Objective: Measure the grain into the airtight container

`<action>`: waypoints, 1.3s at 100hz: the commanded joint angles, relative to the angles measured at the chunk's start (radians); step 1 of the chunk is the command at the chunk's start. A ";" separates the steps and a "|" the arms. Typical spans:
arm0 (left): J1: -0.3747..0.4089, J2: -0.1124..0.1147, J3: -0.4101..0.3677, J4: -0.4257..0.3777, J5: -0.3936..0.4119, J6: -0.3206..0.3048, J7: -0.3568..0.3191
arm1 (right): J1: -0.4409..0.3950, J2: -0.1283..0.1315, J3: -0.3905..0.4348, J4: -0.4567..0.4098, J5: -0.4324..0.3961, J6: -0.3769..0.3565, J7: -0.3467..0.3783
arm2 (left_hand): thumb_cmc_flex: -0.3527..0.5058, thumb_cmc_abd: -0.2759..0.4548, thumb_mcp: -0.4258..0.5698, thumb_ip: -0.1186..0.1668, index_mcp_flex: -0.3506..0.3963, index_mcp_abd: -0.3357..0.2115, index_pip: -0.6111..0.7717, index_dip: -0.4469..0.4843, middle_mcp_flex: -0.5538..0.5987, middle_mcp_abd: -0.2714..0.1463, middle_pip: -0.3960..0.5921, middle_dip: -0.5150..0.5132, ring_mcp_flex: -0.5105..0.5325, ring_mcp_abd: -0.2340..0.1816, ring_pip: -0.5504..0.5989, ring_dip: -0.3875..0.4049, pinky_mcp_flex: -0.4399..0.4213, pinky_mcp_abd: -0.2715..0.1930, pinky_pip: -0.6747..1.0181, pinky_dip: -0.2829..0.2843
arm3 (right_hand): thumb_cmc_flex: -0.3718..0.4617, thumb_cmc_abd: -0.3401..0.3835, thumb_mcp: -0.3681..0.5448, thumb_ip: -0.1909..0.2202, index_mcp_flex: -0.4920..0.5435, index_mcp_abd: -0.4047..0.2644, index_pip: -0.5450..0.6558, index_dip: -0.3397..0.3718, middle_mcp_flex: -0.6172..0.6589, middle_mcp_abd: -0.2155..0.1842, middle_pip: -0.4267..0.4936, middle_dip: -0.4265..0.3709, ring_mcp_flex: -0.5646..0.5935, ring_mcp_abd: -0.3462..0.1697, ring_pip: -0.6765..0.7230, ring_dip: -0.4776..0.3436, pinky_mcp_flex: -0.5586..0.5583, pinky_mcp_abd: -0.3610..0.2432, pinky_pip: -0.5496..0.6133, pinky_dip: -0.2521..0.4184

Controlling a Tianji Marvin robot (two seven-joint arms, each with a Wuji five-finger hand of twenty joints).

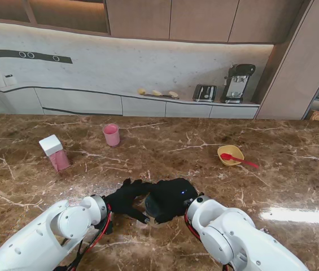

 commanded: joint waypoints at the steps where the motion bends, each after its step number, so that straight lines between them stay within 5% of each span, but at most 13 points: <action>1: 0.010 -0.023 0.031 0.042 -0.011 0.003 -0.020 | -0.001 0.000 -0.011 0.017 0.000 0.009 0.016 | -0.046 -0.034 0.065 -0.019 -0.033 -0.016 -0.002 0.047 -0.029 -0.007 -0.020 -0.012 0.071 0.013 0.119 0.039 0.142 0.052 0.415 0.079 | 0.082 0.007 0.105 0.010 0.078 -0.033 0.101 0.000 0.059 -0.018 0.048 0.032 0.047 -0.026 0.073 0.049 0.040 -0.020 0.094 0.029; 7: -0.001 -0.022 0.044 0.048 -0.017 0.006 -0.026 | 0.005 -0.002 -0.022 0.027 0.004 0.015 0.001 | -0.055 -0.039 0.090 -0.024 -0.035 0.000 0.012 0.119 -0.029 -0.003 -0.023 -0.006 0.070 0.014 0.116 0.031 0.143 0.051 0.408 0.070 | 0.076 -0.051 0.336 -0.036 0.115 -0.048 0.150 0.012 0.105 -0.025 0.082 0.054 0.092 -0.038 0.131 0.079 0.082 -0.031 0.160 0.027; 17: -0.016 -0.023 0.064 0.061 -0.025 0.001 -0.033 | 0.016 -0.003 -0.041 0.040 0.024 0.024 -0.013 | -0.052 -0.046 0.098 -0.025 -0.036 0.001 0.016 0.182 -0.030 0.001 -0.023 -0.014 0.069 0.016 0.116 0.022 0.145 0.052 0.404 0.059 | 0.095 -0.043 0.454 -0.054 0.162 -0.073 0.208 0.038 0.160 -0.034 0.124 0.079 0.154 -0.050 0.185 0.097 0.142 -0.042 0.221 0.020; 41: -0.038 -0.026 0.102 0.091 -0.061 -0.020 -0.046 | 0.034 -0.010 -0.079 0.073 0.054 0.042 -0.068 | -0.063 -0.079 0.152 -0.035 -0.039 -0.048 0.044 0.298 -0.032 0.004 -0.026 -0.028 0.065 0.024 0.110 0.000 0.145 0.053 0.391 0.033 | 0.142 -0.069 0.535 -0.057 0.207 -0.096 0.284 0.062 0.221 -0.041 0.191 0.126 0.238 -0.060 0.233 0.104 0.233 -0.053 0.275 -0.019; 57: -0.052 -0.031 0.125 0.114 -0.093 -0.031 -0.050 | 0.037 -0.016 -0.089 0.089 0.069 0.047 -0.104 | -0.071 -0.082 0.170 -0.042 -0.021 -0.087 0.130 0.372 -0.032 0.000 -0.026 -0.035 0.065 0.021 0.107 -0.022 0.151 0.051 0.372 -0.005 | 0.156 -0.086 0.546 -0.098 0.214 -0.097 0.306 0.060 0.231 -0.038 0.208 0.142 0.260 -0.053 0.242 0.112 0.260 -0.051 0.285 -0.035; 62: -0.053 -0.036 0.129 0.121 -0.105 -0.031 -0.045 | 0.038 -0.016 -0.090 0.090 0.073 0.048 -0.106 | -0.069 -0.083 0.172 -0.042 0.015 -0.101 0.189 0.398 -0.031 -0.002 -0.025 -0.032 0.065 0.018 0.107 -0.026 0.152 0.049 0.370 -0.015 | 0.154 -0.084 0.547 -0.096 0.213 -0.096 0.310 0.060 0.231 -0.037 0.209 0.143 0.262 -0.052 0.242 0.112 0.262 -0.051 0.285 -0.037; 74: -0.053 -0.045 0.133 0.129 -0.119 -0.026 -0.026 | 0.039 -0.017 -0.093 0.092 0.082 0.046 -0.110 | -0.016 -0.042 0.181 -0.030 0.242 -0.152 0.477 0.515 -0.024 -0.016 -0.012 0.023 0.069 0.006 0.114 -0.006 0.151 0.045 0.383 -0.018 | 0.133 -0.068 0.545 -0.067 0.211 -0.097 0.318 0.054 0.229 -0.038 0.209 0.146 0.258 -0.050 0.230 0.102 0.257 -0.046 0.282 -0.045; 87: -0.053 -0.050 0.137 0.135 -0.120 -0.015 -0.012 | 0.042 -0.010 -0.087 0.081 0.093 0.021 -0.058 | 0.057 0.003 0.256 -0.007 0.416 -0.183 0.653 0.545 -0.015 -0.049 0.019 0.114 0.074 -0.010 0.122 0.033 0.150 0.037 0.396 0.000 | 0.023 0.013 0.510 -0.064 0.177 -0.096 0.299 0.039 0.193 -0.047 0.183 0.138 0.155 -0.030 0.155 0.074 0.143 -0.032 0.220 -0.056; 90: -0.052 -0.051 0.137 0.136 -0.118 -0.014 -0.007 | 0.043 -0.007 -0.084 0.078 0.090 0.012 -0.043 | 0.095 0.002 0.246 -0.038 0.442 -0.199 0.688 0.540 -0.010 -0.053 0.025 0.138 0.075 -0.012 0.123 0.047 0.149 0.036 0.399 0.008 | 0.011 0.021 0.515 -0.057 0.172 -0.095 0.290 0.035 0.185 -0.050 0.174 0.136 0.138 -0.028 0.135 0.067 0.122 -0.033 0.205 -0.053; 100: -0.043 -0.056 0.129 0.136 -0.116 -0.012 0.013 | 0.045 0.001 -0.077 0.069 0.098 -0.025 0.001 | 0.227 0.026 0.187 -0.022 0.483 -0.248 0.778 0.525 0.009 -0.065 0.061 0.155 0.077 -0.019 0.135 0.082 0.148 0.032 0.408 0.030 | 0.089 0.038 0.542 -0.044 0.144 -0.092 0.234 0.015 0.148 -0.055 0.110 0.102 0.046 -0.018 0.020 0.012 0.011 -0.025 0.105 -0.031; 115: -0.036 -0.058 0.119 0.134 -0.108 -0.012 0.028 | 0.050 0.018 -0.056 0.044 0.096 -0.124 0.095 | 0.265 0.061 0.199 -0.015 0.493 -0.256 0.798 0.502 0.021 -0.068 0.083 0.147 0.079 -0.021 0.143 0.106 0.146 0.033 0.417 0.045 | 0.236 -0.021 0.635 -0.036 0.056 -0.054 0.065 -0.072 -0.029 -0.037 -0.050 -0.018 -0.202 -0.009 -0.234 -0.146 -0.233 -0.014 -0.182 -0.015; 130: -0.037 -0.059 0.116 0.137 -0.105 -0.017 0.033 | 0.053 0.028 -0.034 0.025 0.135 -0.201 0.150 | 0.269 0.067 0.205 -0.013 0.493 -0.255 0.803 0.500 0.024 -0.069 0.087 0.145 0.081 -0.021 0.146 0.114 0.147 0.034 0.419 0.050 | 0.143 -0.096 0.607 -0.034 -0.092 0.001 -0.097 -0.140 -0.249 0.003 -0.154 -0.093 -0.429 -0.003 -0.376 -0.254 -0.420 -0.053 -0.417 -0.047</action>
